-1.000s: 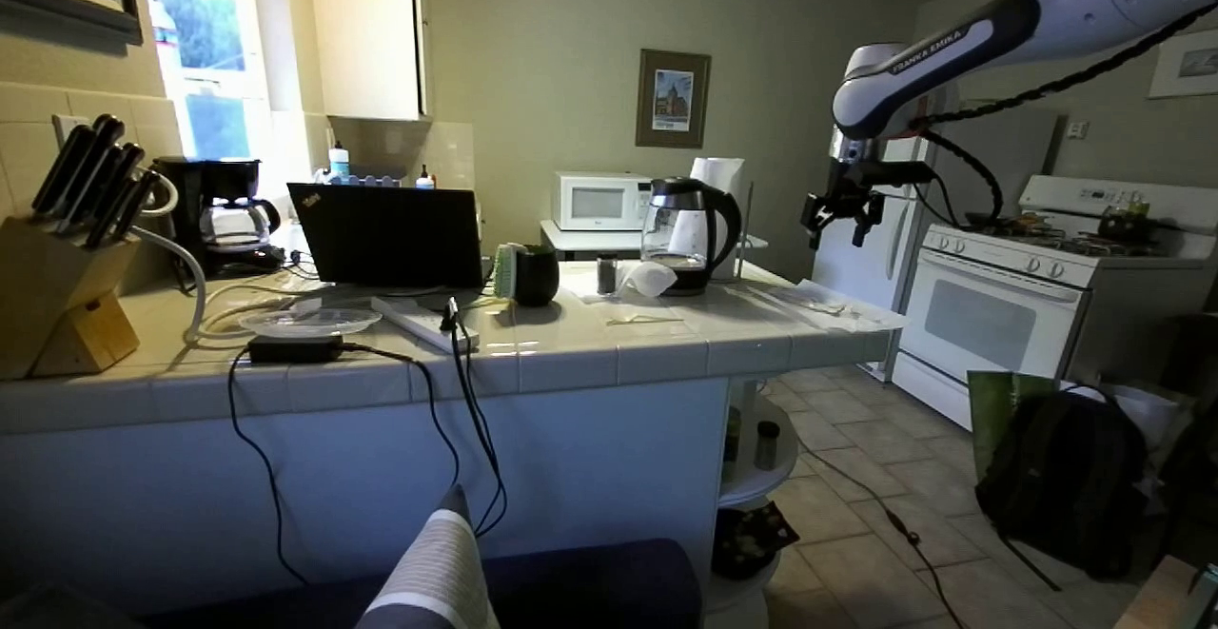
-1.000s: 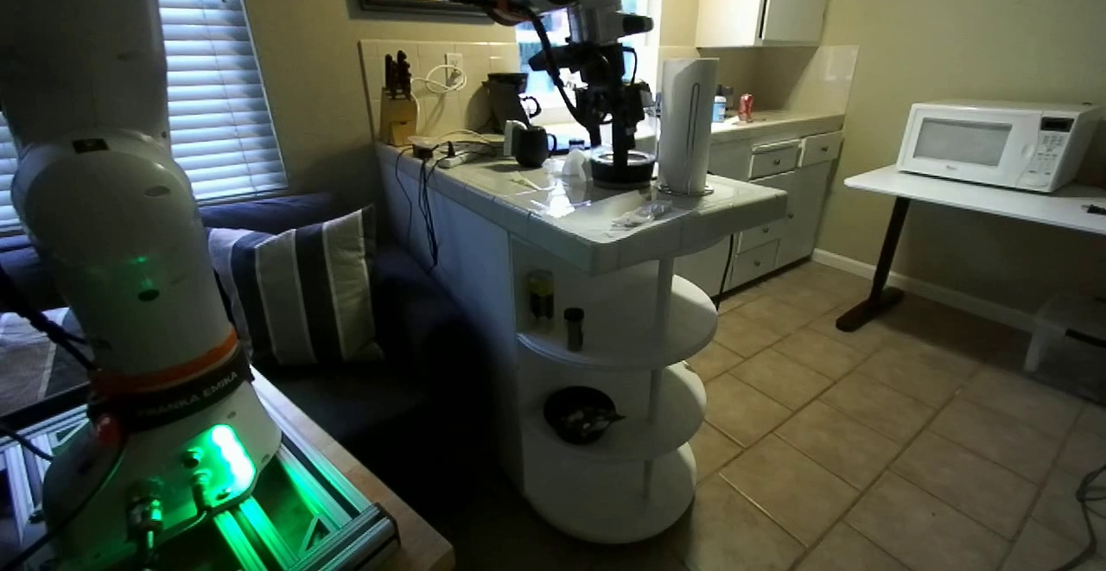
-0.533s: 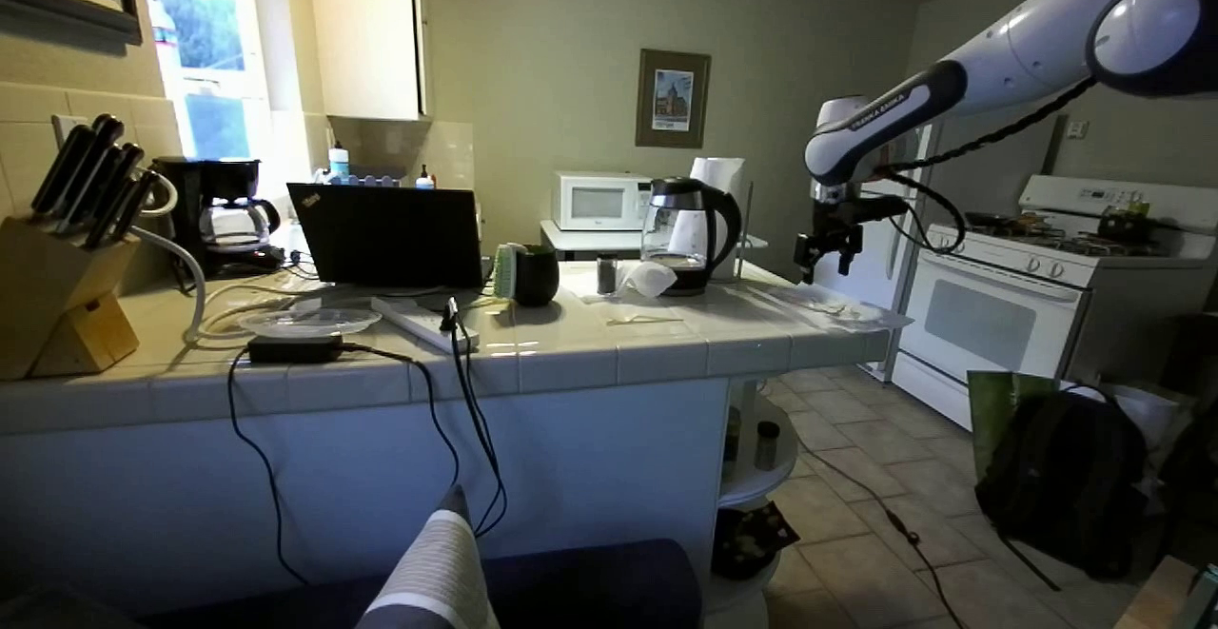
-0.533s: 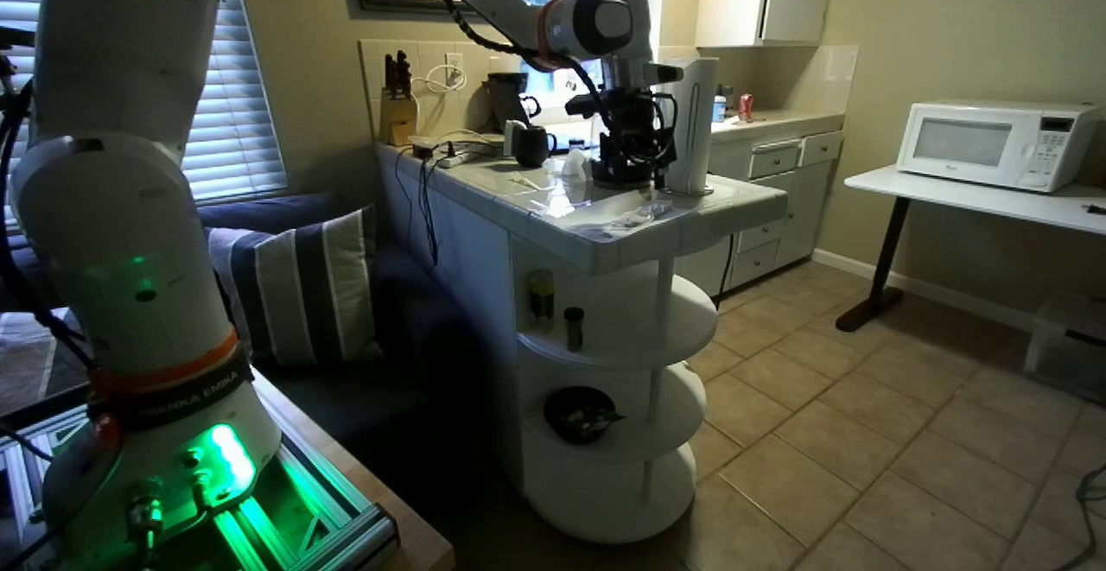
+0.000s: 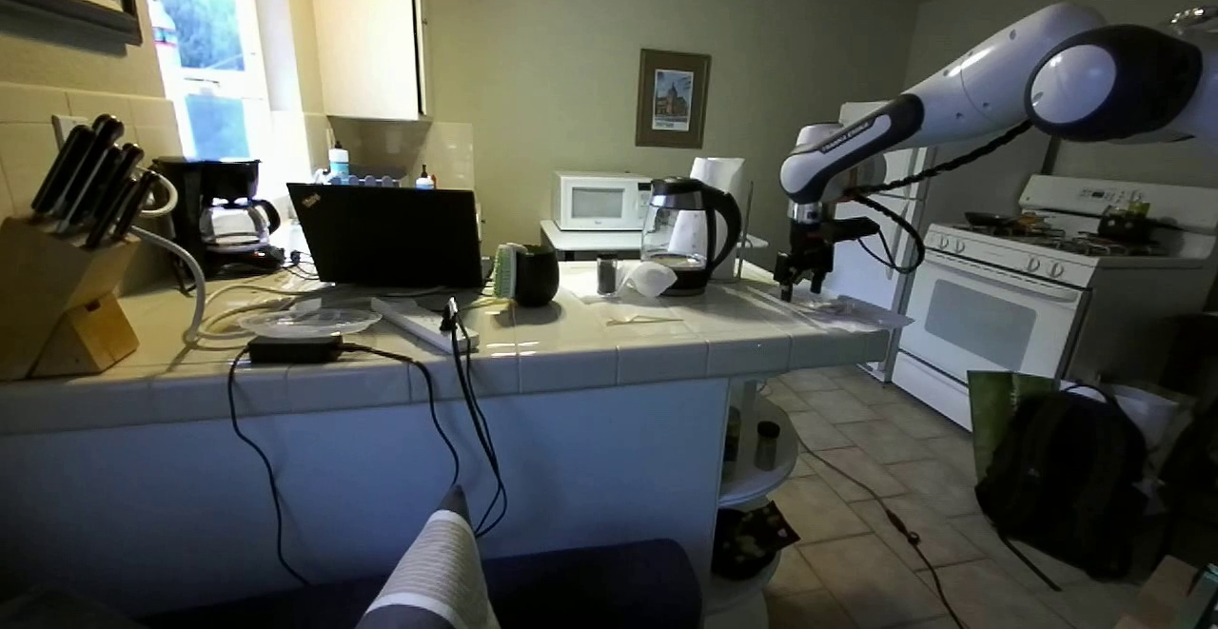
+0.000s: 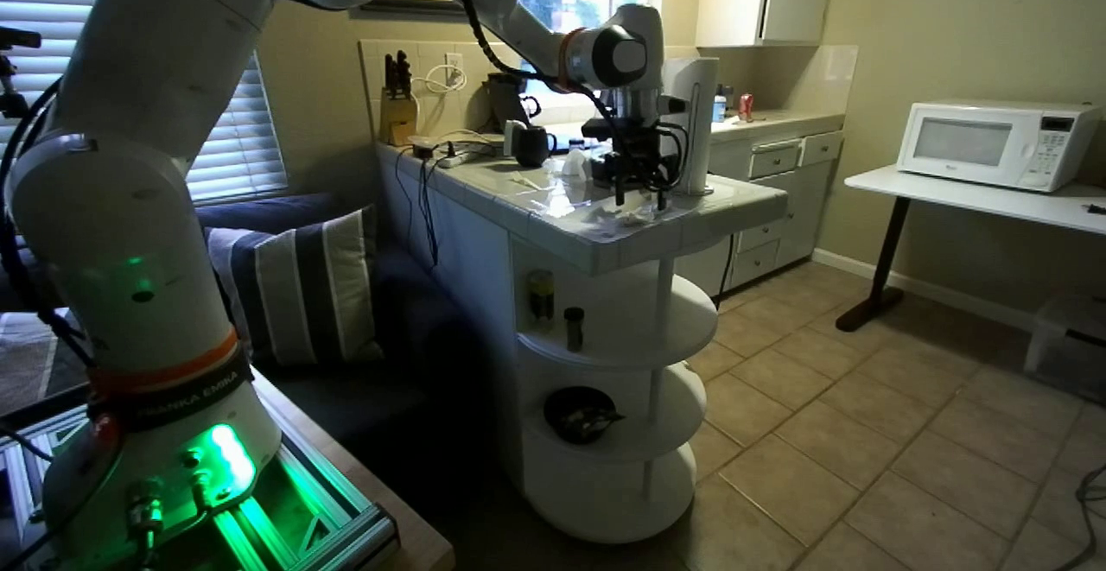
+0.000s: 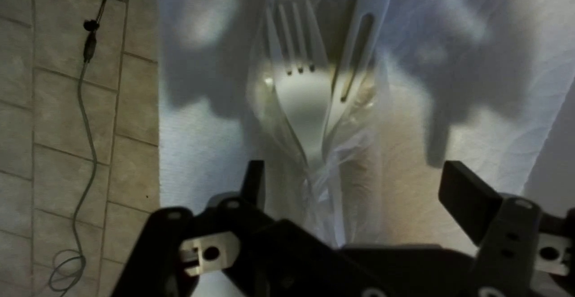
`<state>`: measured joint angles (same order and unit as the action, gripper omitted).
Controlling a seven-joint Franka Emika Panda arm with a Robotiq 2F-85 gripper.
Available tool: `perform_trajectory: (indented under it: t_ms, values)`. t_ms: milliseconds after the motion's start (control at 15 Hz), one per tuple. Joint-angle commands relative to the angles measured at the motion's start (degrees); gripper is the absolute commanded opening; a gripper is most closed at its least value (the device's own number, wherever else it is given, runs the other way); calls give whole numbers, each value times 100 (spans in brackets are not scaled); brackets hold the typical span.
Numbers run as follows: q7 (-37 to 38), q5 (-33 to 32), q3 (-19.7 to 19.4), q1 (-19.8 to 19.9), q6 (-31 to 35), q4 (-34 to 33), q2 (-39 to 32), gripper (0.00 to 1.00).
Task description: Move the white thing to the left
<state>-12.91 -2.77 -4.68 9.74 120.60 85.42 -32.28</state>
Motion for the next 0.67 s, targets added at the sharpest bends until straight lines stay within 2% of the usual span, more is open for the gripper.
perform_trajectory:
  t_ms: [0,67,600]
  values:
    - [-284,112,111,152,-448,-588,-375,74]
    - [-301,104,110,161,-524,-668,-422,69]
    - [-74,107,94,124,-837,-1083,-555,7]
